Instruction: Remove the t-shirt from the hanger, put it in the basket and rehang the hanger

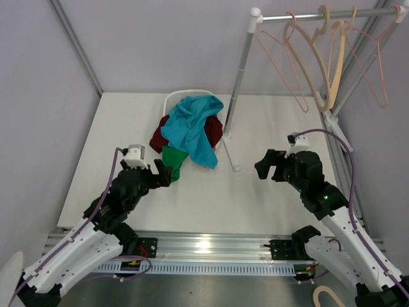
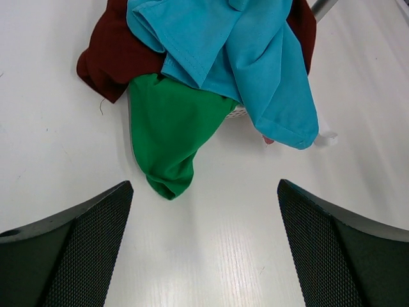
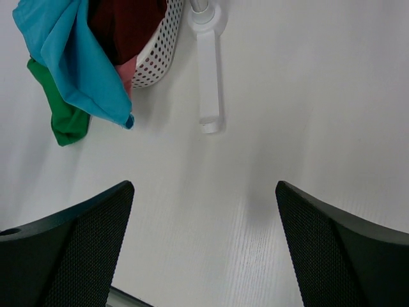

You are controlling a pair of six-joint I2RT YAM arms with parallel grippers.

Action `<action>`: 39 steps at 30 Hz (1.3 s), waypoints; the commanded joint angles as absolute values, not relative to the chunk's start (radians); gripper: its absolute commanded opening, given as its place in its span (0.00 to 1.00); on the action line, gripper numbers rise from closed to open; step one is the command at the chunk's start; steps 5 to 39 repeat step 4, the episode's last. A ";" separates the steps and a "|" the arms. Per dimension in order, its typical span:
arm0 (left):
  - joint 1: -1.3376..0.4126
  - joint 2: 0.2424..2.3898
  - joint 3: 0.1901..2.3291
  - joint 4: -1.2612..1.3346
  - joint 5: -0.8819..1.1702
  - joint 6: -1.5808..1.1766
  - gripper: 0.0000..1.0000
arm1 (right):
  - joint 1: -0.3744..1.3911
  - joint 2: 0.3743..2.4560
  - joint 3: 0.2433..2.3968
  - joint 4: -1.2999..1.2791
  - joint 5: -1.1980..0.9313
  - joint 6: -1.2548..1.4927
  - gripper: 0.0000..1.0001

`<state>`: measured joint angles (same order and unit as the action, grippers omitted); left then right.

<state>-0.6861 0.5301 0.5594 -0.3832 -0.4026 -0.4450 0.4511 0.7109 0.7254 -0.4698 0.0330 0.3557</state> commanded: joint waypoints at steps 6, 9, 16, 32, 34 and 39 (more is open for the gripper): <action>-0.687 0.532 0.552 -0.334 -0.385 -0.460 0.99 | 0.460 0.704 0.730 -0.390 -0.009 0.364 0.97; -0.687 0.532 0.552 -0.334 -0.385 -0.460 0.99 | 0.460 0.704 0.730 -0.390 -0.009 0.364 0.97; -0.687 0.532 0.552 -0.334 -0.385 -0.460 0.99 | 0.460 0.704 0.730 -0.390 -0.009 0.364 0.97; -0.687 0.532 0.552 -0.334 -0.385 -0.460 0.99 | 0.460 0.704 0.730 -0.390 -0.009 0.364 0.97; -0.687 0.532 0.552 -0.334 -0.385 -0.460 0.99 | 0.460 0.704 0.730 -0.390 -0.009 0.364 0.97; -0.687 0.532 0.552 -0.334 -0.385 -0.460 0.99 | 0.460 0.704 0.730 -0.390 -0.009 0.364 0.97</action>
